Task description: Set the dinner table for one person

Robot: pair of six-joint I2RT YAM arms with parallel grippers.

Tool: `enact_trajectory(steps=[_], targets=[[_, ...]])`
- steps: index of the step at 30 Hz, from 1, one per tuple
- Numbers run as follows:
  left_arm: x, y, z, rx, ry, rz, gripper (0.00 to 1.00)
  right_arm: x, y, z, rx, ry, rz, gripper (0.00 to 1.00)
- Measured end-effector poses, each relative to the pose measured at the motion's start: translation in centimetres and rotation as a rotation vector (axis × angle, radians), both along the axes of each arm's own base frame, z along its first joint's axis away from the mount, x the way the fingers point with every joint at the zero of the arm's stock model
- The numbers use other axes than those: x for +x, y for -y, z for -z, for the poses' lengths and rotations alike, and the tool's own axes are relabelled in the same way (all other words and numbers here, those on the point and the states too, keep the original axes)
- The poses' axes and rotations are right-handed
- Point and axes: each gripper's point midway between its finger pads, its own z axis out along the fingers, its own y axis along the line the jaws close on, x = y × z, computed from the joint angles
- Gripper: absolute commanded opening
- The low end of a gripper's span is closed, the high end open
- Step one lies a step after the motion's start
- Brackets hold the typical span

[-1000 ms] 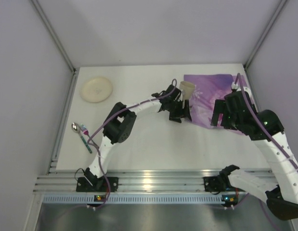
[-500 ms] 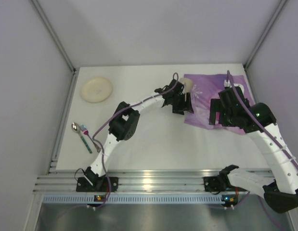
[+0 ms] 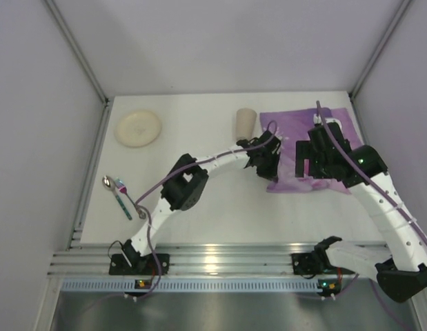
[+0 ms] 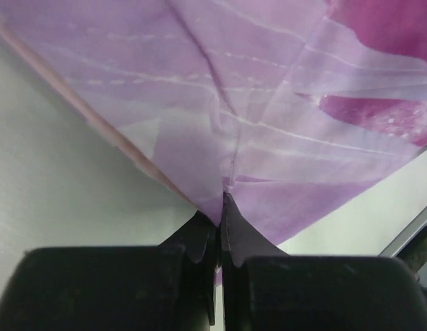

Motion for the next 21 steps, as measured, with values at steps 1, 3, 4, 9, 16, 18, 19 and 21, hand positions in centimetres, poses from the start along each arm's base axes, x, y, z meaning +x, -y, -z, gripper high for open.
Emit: enact_trajectory(steps=[1, 3, 4, 9, 16, 18, 19, 21], targets=[[-0.8, -1.1, 0.1, 0.027, -0.012, -0.004, 0.0, 0.0, 0.0, 0.1, 0.0, -0.001, -0.001, 0.93], [-2.4, -4.0, 0.0, 0.076, -0.031, -0.02, 0.0, 0.2, -0.1, 0.1, 0.004, 0.005, -0.002, 0.93], [-3.4, -6.3, 0.2, 0.123, -0.044, -0.038, 0.0, 0.4, -0.2, 0.0, 0.008, 0.013, -0.002, 0.93], [-7.8, -17.8, 0.5, 0.303, -0.131, -0.146, 0.0, 1.5, -0.8, -0.2, 0.028, 0.041, -0.011, 0.93], [-10.1, -30.5, 0.5, 0.454, -0.251, -0.42, 0.0, 2.8, -2.7, 2.1, 0.068, -0.005, -0.042, 0.93], [-10.6, -32.0, 0.1, 0.469, -0.263, -0.469, 0.0, 3.1, -3.3, 3.5, 0.08, -0.031, -0.047, 0.94], [-10.8, -32.4, -0.2, 0.472, -0.268, -0.488, 0.0, 3.3, -3.6, 4.4, 0.092, -0.043, -0.047, 0.94], [-11.6, -32.6, -0.8, 0.453, -0.278, -0.519, 0.0, 3.4, -3.8, 6.3, 0.109, -0.078, -0.037, 0.93]])
